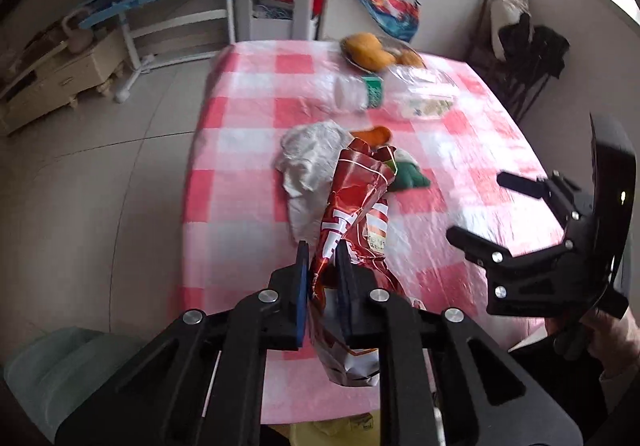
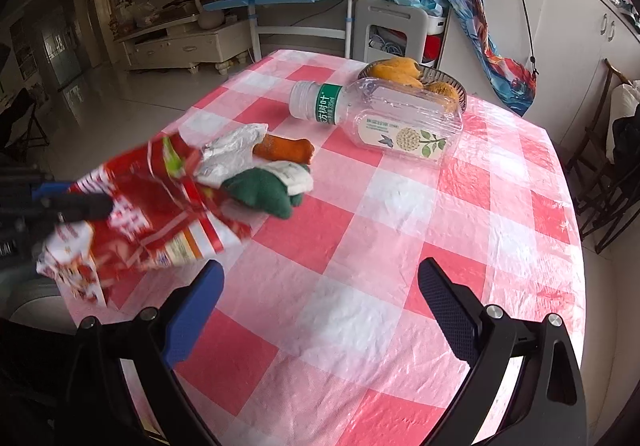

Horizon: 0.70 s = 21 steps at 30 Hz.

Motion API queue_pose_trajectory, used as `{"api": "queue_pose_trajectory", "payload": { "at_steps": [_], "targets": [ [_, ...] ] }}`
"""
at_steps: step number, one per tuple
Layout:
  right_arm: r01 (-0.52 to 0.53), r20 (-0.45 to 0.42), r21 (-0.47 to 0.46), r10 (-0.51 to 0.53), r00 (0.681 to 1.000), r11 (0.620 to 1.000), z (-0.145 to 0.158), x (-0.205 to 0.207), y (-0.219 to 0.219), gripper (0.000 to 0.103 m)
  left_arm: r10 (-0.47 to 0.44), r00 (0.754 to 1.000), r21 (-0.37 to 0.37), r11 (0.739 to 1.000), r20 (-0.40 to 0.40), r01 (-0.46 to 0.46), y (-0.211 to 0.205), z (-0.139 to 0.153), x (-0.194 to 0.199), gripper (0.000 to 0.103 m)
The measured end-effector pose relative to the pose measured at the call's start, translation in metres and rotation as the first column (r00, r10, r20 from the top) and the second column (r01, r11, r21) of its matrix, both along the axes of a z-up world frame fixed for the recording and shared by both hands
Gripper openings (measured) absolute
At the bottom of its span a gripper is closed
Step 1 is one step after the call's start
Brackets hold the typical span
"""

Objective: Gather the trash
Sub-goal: 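Lift the red snack bag with the left gripper while the right gripper grasps the green plush toy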

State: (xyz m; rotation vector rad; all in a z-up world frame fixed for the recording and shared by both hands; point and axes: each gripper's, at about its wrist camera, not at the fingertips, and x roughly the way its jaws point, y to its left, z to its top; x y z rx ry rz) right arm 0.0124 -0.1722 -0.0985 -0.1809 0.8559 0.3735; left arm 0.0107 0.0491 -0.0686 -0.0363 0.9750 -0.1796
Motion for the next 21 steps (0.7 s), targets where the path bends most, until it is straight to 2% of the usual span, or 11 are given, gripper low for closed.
{"api": "queue_pose_trajectory", "payload": {
  "at_steps": [4, 9, 13, 16, 18, 20, 21],
  "targets": [
    [-0.036, 0.006, 0.0, 0.036, 0.999, 0.999, -0.003, 0.01, 0.015, 0.094, 0.086, 0.995, -0.043, 0.996, 0.06, -0.083, 0.014, 0.013, 0.002, 0.013],
    [-0.058, 0.033, -0.03, 0.059, 0.998, 0.998, -0.006, 0.021, 0.034, 0.094, 0.135, 0.988, -0.05, 0.99, 0.07, -0.131, 0.019, 0.015, 0.003, 0.013],
    [-0.061, 0.043, -0.042, 0.062, 0.997, 0.997, -0.01, 0.031, 0.041, 0.094, 0.234, 0.97, -0.132, 0.965, 0.061, -0.225, 0.045, 0.018, 0.005, 0.013],
    [-0.06, 0.051, -0.058, 0.063, 0.997, 0.996, -0.013, 0.04, 0.044, 0.093, 0.262, 0.963, -0.193, 0.95, 0.056, -0.247, 0.057, 0.019, 0.003, 0.013],
    [-0.063, 0.029, -0.06, 0.065, 0.997, 0.996, -0.017, 0.046, 0.045, 0.086, 0.251, 0.967, -0.213, 0.948, 0.05, -0.236, 0.058, 0.019, 0.004, 0.013],
    [-0.068, -0.02, -0.051, 0.067, 0.998, 0.996, -0.025, 0.053, 0.044, 0.064, 0.219, 0.975, -0.234, 0.95, 0.028, -0.206, 0.054, 0.016, 0.006, 0.013],
    [-0.064, -0.026, -0.017, 0.063, 0.998, 0.998, -0.025, 0.055, 0.041, 0.063, 0.209, 0.978, -0.232, 0.952, 0.02, -0.199, 0.051, 0.014, 0.007, 0.013]
  ]
}}
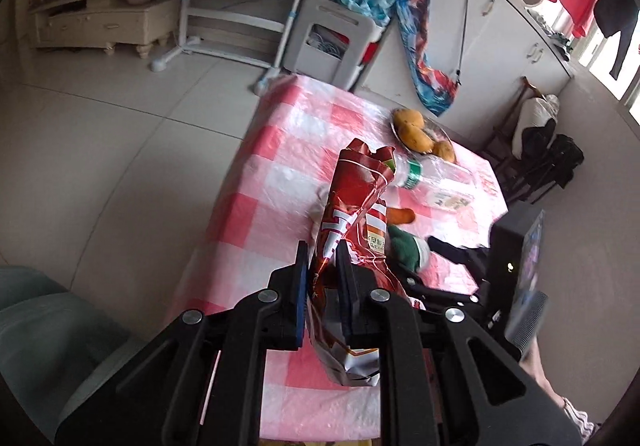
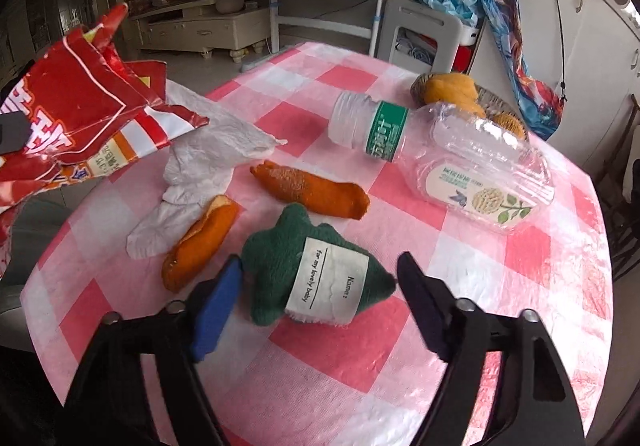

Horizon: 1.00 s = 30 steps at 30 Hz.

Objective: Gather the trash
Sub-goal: 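Lift the red snack bag with the left gripper while the right gripper grasps the green plush toy, then carry the snack bag and plush toy over the yellow bucket and open both grippers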

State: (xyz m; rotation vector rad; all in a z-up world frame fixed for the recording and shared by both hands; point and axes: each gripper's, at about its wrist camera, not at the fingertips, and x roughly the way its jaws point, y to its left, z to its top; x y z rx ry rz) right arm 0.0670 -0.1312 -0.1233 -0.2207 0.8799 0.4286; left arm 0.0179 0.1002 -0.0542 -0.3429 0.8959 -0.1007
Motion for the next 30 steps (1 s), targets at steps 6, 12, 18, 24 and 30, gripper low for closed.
{"api": "queue_pose_trajectory", "payload": {
  "at_steps": [6, 12, 18, 24, 30],
  "targets": [
    [-0.015, -0.02, 0.009, 0.015, 1.0, 1.0, 0.005, -0.015, -0.011, 0.046, 0.009, 1.0, 0.014, 1.0, 0.008, -0.009, -0.005, -0.001, 0.0, 0.013],
    [-0.08, -0.002, 0.082, 0.08, 0.997, 0.993, 0.026, -0.061, -0.024, 0.046, -0.009, 0.999, 0.028, 1.0, 0.042, 0.008, -0.012, 0.003, -0.009, 0.013],
    [-0.26, 0.004, 0.166, 0.263, 0.965, 0.951, 0.04, -0.133, -0.019, 0.046, 0.0, 0.995, 0.064, 0.998, 0.101, -0.006, -0.008, 0.014, -0.038, 0.013],
    [-0.43, -0.052, 0.132, 0.439, 0.897, 0.893, 0.025, -0.196, 0.002, 0.048, 0.055, 0.995, -0.004, 0.998, 0.089, -0.055, 0.01, 0.007, -0.082, 0.013],
    [-0.479, -0.108, 0.065, 0.484, 0.869, 0.875, 0.009, -0.231, 0.008, 0.067, 0.032, 0.998, 0.027, 0.999, 0.06, -0.034, -0.005, -0.007, -0.117, 0.013]
  ]
}}
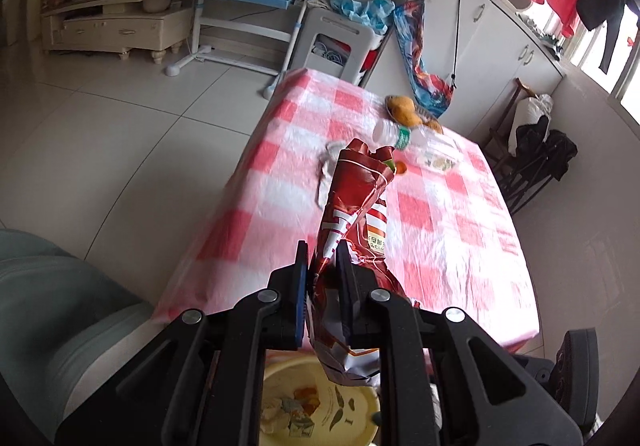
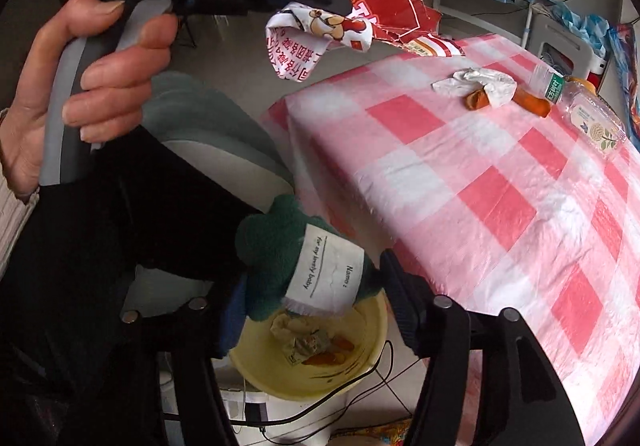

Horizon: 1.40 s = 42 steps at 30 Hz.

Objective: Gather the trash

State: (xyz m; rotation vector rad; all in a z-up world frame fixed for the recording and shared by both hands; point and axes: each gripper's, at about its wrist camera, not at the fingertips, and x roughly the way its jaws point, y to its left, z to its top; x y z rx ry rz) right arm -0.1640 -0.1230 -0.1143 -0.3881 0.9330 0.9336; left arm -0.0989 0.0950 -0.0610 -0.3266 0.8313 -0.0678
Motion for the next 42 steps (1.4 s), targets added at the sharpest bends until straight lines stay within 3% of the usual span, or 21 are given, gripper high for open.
{"api": "queue_pose_trajectory", "payload": {
  "at_steps": [8, 11, 14, 16, 17, 20, 22, 23, 26, 29, 32, 39, 42],
  "targets": [
    [0.217, 0.074, -0.007, -0.216, 0.974, 0.976, 0.011, -0.024, -0.043, 0.084, -0.083, 0.995, 0.073, 0.994, -0.058, 0.087, -0.046, -0.018, -0.043, 0.014],
    [0.306, 0.123, -0.027, -0.3, 0.946, 0.952, 0.01, -0.029, -0.055, 0.086, -0.098, 0.986, 0.139, 0.983, -0.136, 0.117, -0.066, -0.033, -0.058, 0.014],
    [0.361, 0.163, -0.007, -0.355, 0.92, 0.932, 0.015, -0.033, -0.064, 0.092, -0.111, 0.961, 0.183, 0.97, -0.252, 0.16, -0.082, -0.052, -0.074, 0.015],
    [0.397, 0.163, -0.001, -0.392, 0.906, 0.918, 0.014, -0.031, -0.071, 0.093, -0.126, 0.945, 0.209, 0.958, -0.302, 0.195, -0.091, -0.059, -0.082, 0.023],
    [0.416, 0.157, 0.003, -0.412, 0.898, 0.909, 0.015, -0.03, -0.075, 0.094, -0.124, 0.943, 0.23, 0.952, -0.308, 0.201, -0.094, -0.058, -0.085, 0.032],
    [0.479, 0.11, 0.026, -0.479, 0.871, 0.877, 0.011, -0.021, -0.083, 0.094, -0.084, 0.964, 0.286, 0.945, -0.254, 0.158, -0.092, -0.041, -0.09, 0.057],
    [0.496, 0.088, 0.03, -0.497, 0.863, 0.868, 0.008, -0.023, -0.085, 0.094, -0.035, 0.987, 0.349, 0.933, -0.16, 0.09, -0.085, -0.018, -0.093, 0.063],
    [0.498, 0.09, 0.021, -0.497, 0.863, 0.867, 0.006, -0.022, -0.084, 0.094, -0.009, 0.994, 0.374, 0.926, -0.106, 0.048, -0.08, -0.007, -0.093, 0.072],
    [0.489, 0.117, -0.021, -0.484, 0.867, 0.872, 0.0, -0.025, -0.076, 0.094, 0.078, 0.994, 0.39, 0.915, 0.077, -0.102, -0.064, 0.017, -0.098, 0.087],
    [0.477, 0.142, -0.063, -0.466, 0.873, 0.876, -0.009, -0.03, -0.069, 0.094, 0.13, 0.982, 0.295, 0.941, 0.135, -0.165, -0.047, 0.012, -0.1, 0.088],
    [0.461, 0.162, -0.104, -0.442, 0.882, 0.881, -0.017, -0.032, -0.061, 0.094, 0.131, 0.985, 0.232, 0.96, 0.116, -0.156, -0.048, -0.002, -0.092, 0.088],
    [0.428, 0.193, -0.171, -0.396, 0.898, 0.888, -0.03, -0.035, -0.046, 0.094, 0.046, 0.99, 0.367, 0.926, 0.132, -0.092, -0.085, -0.016, -0.088, 0.088],
    [0.423, 0.197, -0.177, -0.39, 0.9, 0.889, -0.032, -0.036, -0.044, 0.094, 0.03, 0.989, 0.387, 0.918, 0.142, -0.084, -0.088, -0.015, -0.091, 0.091]
  ]
}}
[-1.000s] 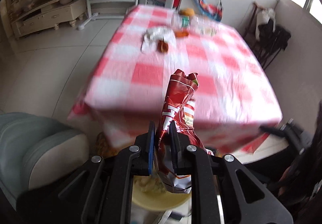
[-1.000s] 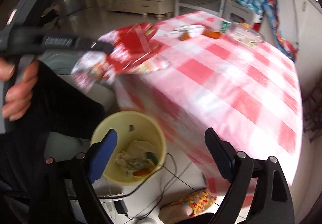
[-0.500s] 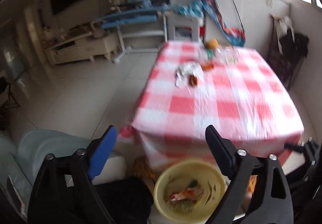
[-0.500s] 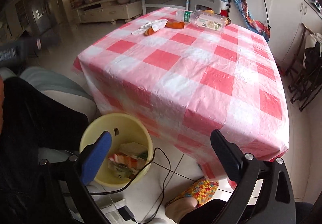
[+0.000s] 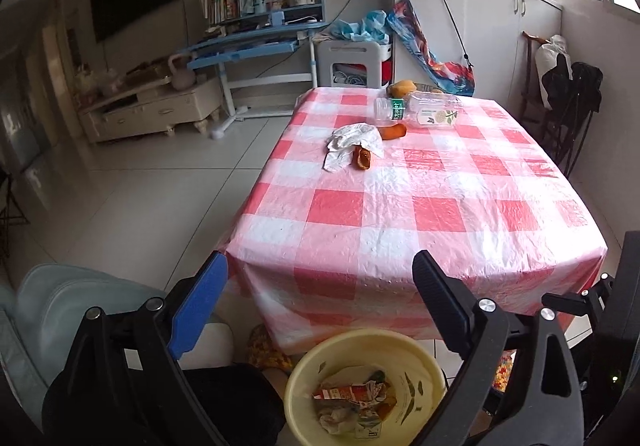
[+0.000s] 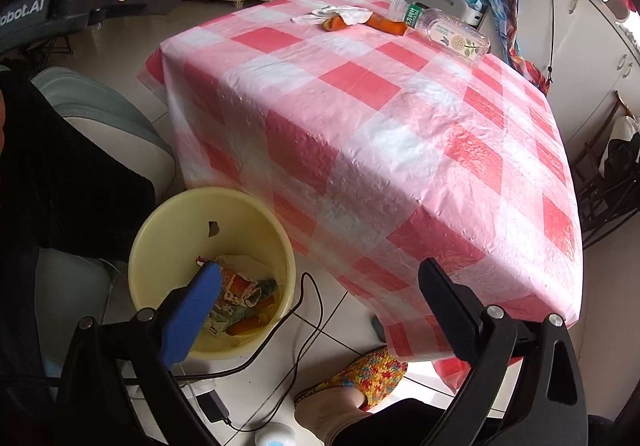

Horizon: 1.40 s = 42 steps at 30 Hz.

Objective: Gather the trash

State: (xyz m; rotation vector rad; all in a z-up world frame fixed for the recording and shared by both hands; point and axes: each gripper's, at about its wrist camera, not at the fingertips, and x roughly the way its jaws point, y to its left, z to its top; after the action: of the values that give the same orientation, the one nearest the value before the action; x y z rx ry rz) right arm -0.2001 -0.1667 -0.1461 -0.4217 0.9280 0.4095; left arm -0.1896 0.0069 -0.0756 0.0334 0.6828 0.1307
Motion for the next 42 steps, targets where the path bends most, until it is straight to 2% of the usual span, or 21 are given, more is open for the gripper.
{"api": "queue_pose_trajectory", "payload": {
  "at_steps": [10, 42],
  "targets": [
    [-0.009, 0.004, -0.004, 0.01, 1.0, 1.0, -0.001, 0.0, 0.004, 0.094, 0.037, 0.998, -0.086, 0.995, -0.043, -0.04, 0.016, -0.006, 0.005, 0.092],
    [-0.042, 0.002, -0.019, 0.042, 0.999, 0.999, -0.003, -0.003, 0.012, 0.094, 0.039, 0.998, -0.088, 0.995, -0.052, -0.044, 0.017, -0.008, 0.008, 0.092]
  ]
}}
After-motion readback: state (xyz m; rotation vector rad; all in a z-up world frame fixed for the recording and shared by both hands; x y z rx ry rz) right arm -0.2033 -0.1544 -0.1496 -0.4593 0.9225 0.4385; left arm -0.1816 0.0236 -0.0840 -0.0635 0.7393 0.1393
